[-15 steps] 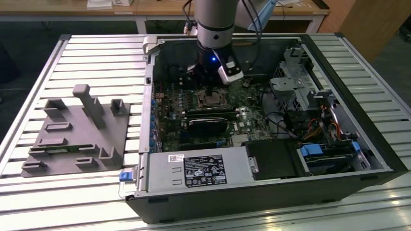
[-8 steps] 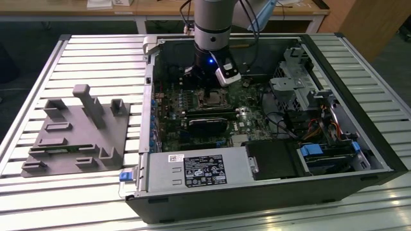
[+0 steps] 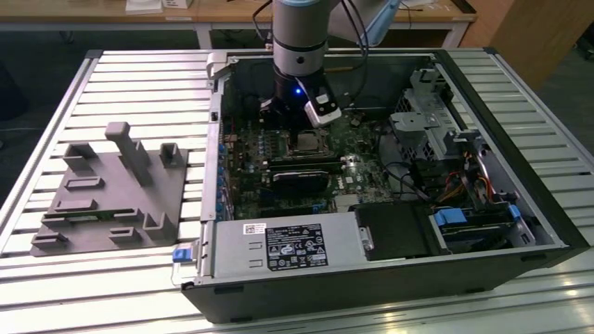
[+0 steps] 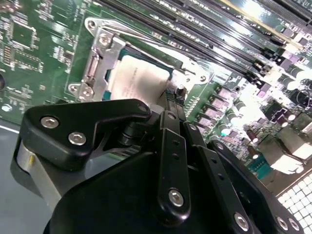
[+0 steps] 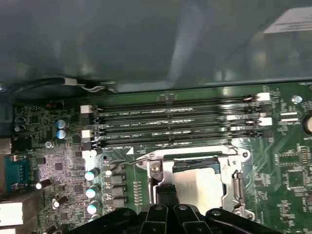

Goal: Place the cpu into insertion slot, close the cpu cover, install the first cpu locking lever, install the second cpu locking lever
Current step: 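Close the cpu cover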

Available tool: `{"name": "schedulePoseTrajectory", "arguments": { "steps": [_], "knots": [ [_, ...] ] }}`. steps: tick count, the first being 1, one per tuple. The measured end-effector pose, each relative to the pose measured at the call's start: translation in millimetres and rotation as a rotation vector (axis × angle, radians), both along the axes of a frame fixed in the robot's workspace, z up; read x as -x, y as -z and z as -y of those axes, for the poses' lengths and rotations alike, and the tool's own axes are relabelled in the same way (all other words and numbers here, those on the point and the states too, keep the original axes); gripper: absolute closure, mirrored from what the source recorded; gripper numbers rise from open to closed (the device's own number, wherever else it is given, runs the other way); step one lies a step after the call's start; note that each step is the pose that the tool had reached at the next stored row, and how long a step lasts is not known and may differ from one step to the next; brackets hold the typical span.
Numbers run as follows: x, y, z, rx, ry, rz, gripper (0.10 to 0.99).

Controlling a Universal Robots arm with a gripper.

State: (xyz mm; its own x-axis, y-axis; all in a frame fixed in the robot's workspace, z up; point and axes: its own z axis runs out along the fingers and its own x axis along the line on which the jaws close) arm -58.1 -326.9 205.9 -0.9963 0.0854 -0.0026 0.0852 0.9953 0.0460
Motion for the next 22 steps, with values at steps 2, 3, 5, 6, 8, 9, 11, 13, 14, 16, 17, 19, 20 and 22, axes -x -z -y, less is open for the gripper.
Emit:
{"name": "schedulePoseTrajectory", "arguments": {
  "steps": [2,3,5,6,8,9,11,13,14,16,17,19,20,22],
  "knots": [
    [2.0,1.4,0.0,0.0,-0.004,0.0,0.98],
    [2.8,2.2,0.1,0.0,-0.006,-0.0001,0.98],
    [3.3,3.7,0.1,0.0,-0.009,0.0,0.98],
    [3.3,4.2,0.2,0.0,-0.009,-0.0002,0.98],
    [3.4,4.6,0.2,0.001,-0.01,-0.0004,0.98],
    [3.4,4.8,0.2,0.001,-0.01,-0.0004,0.98],
    [3.2,4.9,0.1,0.0,-0.01,-0.0002,0.98],
    [2.5,5.0,0.2,0.0,-0.01,-0.0001,0.98],
    [2.1,5.0,0.1,0.0,-0.01,0.0,0.98],
    [0.9,5.0,0.1,0.0,-0.01,-0.0001,0.98],
    [0.2,5.0,0.1,0.0,-0.01,-0.0001,0.98],
    [-0.6,5.0,0.1,0.0,-0.01,0.0,0.98],
    [-0.6,5.0,0.1,0.0,-0.01,0.0,0.98],
    [-0.9,5.0,0.1,0.0,-0.01,-0.0001,0.98]
  ]
}}
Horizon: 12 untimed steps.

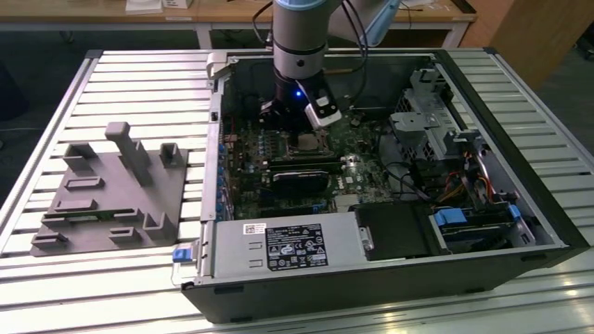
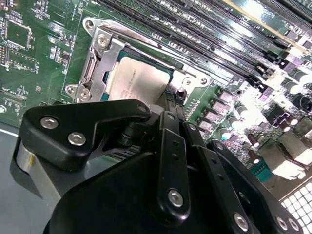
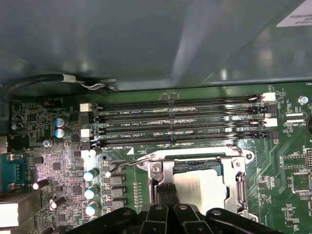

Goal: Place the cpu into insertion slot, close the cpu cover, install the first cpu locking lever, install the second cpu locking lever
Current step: 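Close the cpu cover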

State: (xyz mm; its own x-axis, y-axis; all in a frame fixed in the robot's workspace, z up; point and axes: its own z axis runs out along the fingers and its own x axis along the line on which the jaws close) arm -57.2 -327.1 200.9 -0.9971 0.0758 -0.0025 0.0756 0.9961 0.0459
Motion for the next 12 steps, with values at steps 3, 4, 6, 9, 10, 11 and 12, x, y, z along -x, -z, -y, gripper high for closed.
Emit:
{"name": "schedulePoseTrajectory", "arguments": {
  "steps": [3,4,6,9,10,11,12],
  "knots": [
    [-1.8,0.0,0.0,0.0,0.0,-0.0001,0.98],
    [-2.6,0.0,0.0,0.0,0.0,-0.0002,0.98],
    [-4.2,0.0,0.0,0.0,0.0,-0.0005,0.98],
    [-7.2,0.0,0.0,0.0,0.0,-0.0008,0.98],
    [-8.6,0.0,-0.1,0.0,0.0,-0.001,0.98],
    [-10.4,0.1,-0.1,0.0,0.0,-0.0011,0.98],
    [-11.6,0.1,-0.1,0.0,0.0,-0.0011,0.98]
  ]
}}
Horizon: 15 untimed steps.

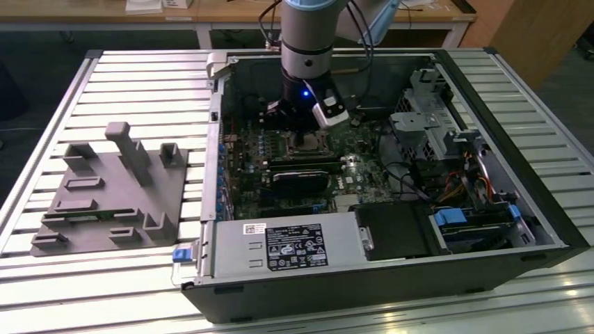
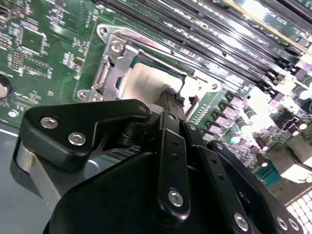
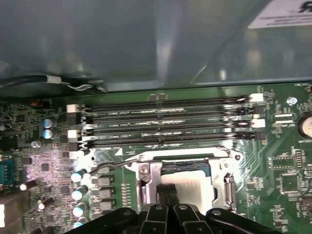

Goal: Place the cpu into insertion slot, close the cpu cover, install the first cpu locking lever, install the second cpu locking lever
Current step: 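Close the cpu cover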

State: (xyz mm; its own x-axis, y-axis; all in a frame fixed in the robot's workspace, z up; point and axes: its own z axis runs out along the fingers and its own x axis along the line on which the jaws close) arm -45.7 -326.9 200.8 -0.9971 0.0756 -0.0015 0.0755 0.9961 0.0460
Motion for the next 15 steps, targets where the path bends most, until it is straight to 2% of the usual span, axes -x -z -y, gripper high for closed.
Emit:
{"name": "schedulePoseTrajectory", "arguments": {
  "steps": [9,15],
  "knots": [
    [-10.2,-0.1,-0.7,0.001,0.0,-0.0004,0.98],
    [-10.9,-1.1,-0.8,0.001,0.0,-0.0005,0.98]
  ]
}}
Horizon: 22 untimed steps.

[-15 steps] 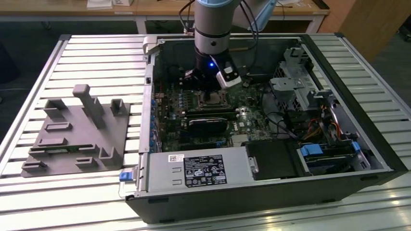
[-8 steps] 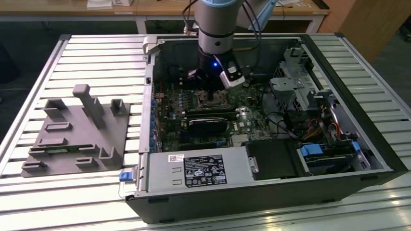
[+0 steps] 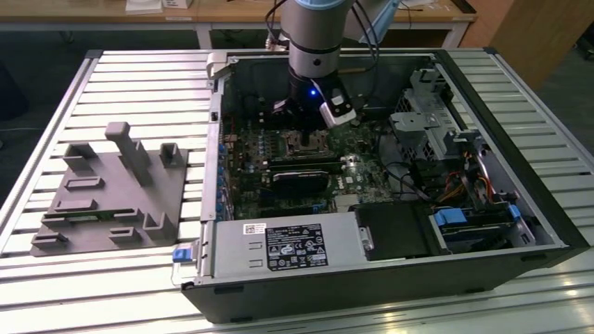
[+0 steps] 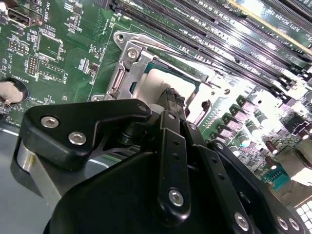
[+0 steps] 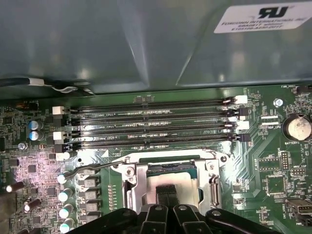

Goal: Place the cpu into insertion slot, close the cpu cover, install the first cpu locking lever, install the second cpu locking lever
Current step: 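Close the cpu cover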

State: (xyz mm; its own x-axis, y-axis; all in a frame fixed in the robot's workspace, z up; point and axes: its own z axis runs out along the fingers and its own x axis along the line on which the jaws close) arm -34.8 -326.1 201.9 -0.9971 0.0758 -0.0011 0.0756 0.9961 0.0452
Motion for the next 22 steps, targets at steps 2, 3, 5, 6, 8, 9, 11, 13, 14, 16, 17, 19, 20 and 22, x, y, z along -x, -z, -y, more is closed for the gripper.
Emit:
{"name": "schedulePoseTrajectory", "arguments": {
  "steps": [2,3,5,6,8,9,11,13,14,16,17,19,20,22],
  "knots": [
    [-0.6,0.0,0.0,0.0,0.0,0.0,0.98],
    [-0.7,0.0,0.0,0.0,0.0,0.0,0.98],
    [-0.6,-0.1,0.0,0.0,0.0,0.0,0.98],
    [-0.2,-0.1,0.0,0.0,0.0,0.0,0.98],
    [1.4,-0.1,0.0,0.0,0.0,0.0002,0.98],
    [2.5,0.0,0.0,0.0,0.0,0.0002,0.98],
    [3.5,0.1,0.0,0.0,0.0,0.0002,0.98],
    [3.5,0.5,0.1,0.0,0.0,0.0002,0.98],
    [3.5,0.7,0.1,0.0,0.0,0.0002,0.98],
    [3.5,1.3,0.1,0.0,0.0,0.0001,0.98],
    [3.5,1.5,0.1,0.0,0.0,0.0,0.98],
    [3.5,1.9,0.1,0.001,0.0,-0.0002,0.98],
    [3.3,2.1,0.1,0.001,0.0,-0.0002,0.98],
    [1.8,2.4,0.1,0.0,0.0,0.0,0.98]
  ]
}}
